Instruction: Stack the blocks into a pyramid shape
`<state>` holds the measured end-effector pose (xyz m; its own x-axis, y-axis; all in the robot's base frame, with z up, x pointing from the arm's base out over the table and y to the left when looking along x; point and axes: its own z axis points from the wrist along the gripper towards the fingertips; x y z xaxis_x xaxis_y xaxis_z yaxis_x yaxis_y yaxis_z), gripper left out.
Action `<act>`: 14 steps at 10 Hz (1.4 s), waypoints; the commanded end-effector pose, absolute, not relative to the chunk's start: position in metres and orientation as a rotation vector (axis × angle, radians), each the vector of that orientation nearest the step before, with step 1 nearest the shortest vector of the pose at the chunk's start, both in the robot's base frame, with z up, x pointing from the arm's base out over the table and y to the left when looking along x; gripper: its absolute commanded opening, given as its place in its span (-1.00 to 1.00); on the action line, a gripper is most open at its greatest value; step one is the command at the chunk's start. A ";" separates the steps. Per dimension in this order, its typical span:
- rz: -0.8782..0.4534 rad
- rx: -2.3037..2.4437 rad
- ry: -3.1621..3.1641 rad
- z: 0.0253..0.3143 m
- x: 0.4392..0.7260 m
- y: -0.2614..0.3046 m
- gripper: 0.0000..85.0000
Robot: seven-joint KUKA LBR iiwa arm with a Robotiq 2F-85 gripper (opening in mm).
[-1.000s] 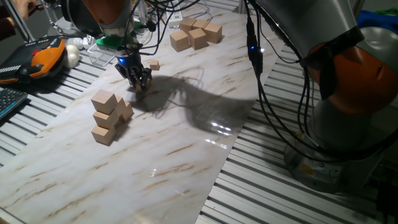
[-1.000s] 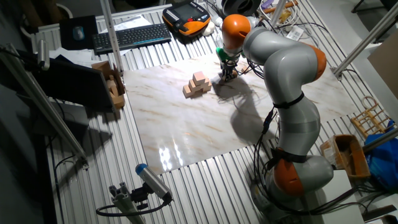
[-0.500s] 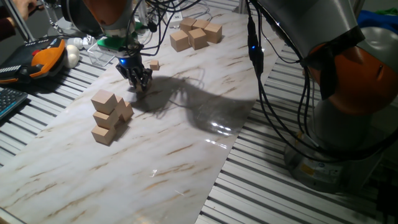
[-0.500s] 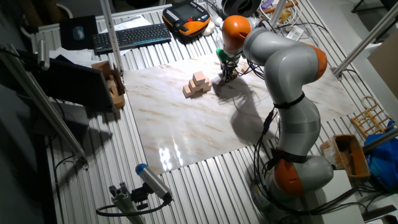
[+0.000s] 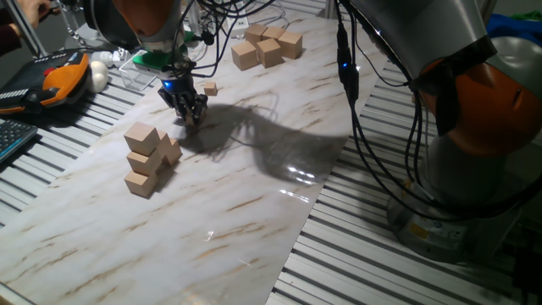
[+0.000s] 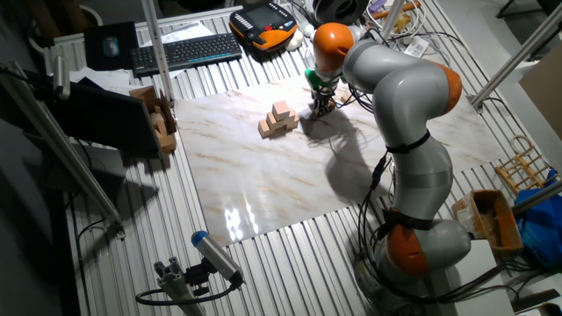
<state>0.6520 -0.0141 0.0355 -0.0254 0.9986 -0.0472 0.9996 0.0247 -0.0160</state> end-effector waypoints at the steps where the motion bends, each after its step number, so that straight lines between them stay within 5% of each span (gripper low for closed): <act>1: -0.068 2.177 2.231 0.035 0.652 -0.014 -1.00; 14: -0.069 2.164 2.239 0.033 0.654 -0.014 -1.00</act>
